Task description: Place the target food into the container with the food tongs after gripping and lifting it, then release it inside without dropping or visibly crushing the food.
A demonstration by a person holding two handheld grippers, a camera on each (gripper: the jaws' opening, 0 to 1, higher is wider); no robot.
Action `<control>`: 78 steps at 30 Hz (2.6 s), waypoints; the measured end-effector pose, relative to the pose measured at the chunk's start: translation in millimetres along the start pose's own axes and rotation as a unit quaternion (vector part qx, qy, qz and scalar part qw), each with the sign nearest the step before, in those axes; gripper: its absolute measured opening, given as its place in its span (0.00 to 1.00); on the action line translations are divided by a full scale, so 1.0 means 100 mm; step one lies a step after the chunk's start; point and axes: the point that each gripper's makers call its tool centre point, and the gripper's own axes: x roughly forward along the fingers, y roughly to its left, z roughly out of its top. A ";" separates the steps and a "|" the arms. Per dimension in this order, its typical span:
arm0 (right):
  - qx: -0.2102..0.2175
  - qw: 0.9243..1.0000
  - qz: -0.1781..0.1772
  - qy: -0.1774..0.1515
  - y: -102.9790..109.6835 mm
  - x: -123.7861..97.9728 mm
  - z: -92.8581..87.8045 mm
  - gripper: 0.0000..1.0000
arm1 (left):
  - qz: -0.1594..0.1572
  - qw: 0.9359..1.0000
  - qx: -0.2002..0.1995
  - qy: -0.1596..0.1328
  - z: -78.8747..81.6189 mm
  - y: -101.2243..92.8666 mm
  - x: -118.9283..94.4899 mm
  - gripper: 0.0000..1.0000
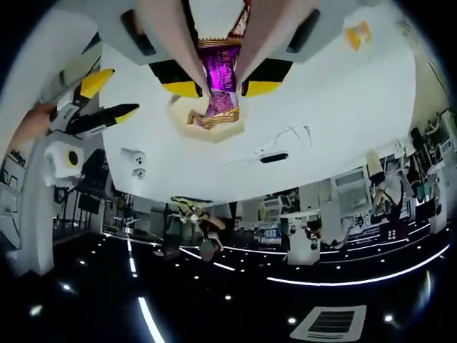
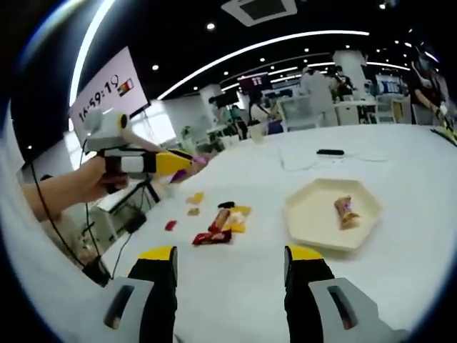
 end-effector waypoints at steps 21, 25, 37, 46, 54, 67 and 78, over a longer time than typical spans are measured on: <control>0.019 0.999 -0.019 -0.021 -0.05 -0.06 0.04 0.61 | -0.023 0.999 0.047 0.007 0.19 -0.14 0.21 0.20; 0.020 0.999 -0.022 -0.020 -0.07 -0.07 0.03 0.61 | -0.038 0.998 0.051 0.007 0.22 -0.21 0.28 0.20; 0.019 0.999 -0.034 -0.020 -0.16 -0.11 0.05 0.61 | -0.053 0.997 0.058 0.002 0.38 -0.23 0.45 0.20; 0.024 0.998 -0.046 -0.025 -0.19 -0.15 0.04 0.60 | -0.070 0.996 0.053 -0.003 0.50 -0.31 0.58 0.20; 0.028 0.998 -0.050 -0.026 -0.21 -0.17 0.01 0.60 | -0.081 0.996 0.038 -0.003 0.56 -0.37 0.63 0.20; 0.035 0.998 -0.048 -0.027 -0.22 -0.19 -0.04 0.59 | -0.071 0.997 0.020 0.019 0.56 -0.35 0.79 0.20; 0.038 0.998 -0.049 -0.030 -0.31 -0.19 0.00 0.59 | -0.084 0.996 0.019 0.033 0.55 -0.44 1.00 0.20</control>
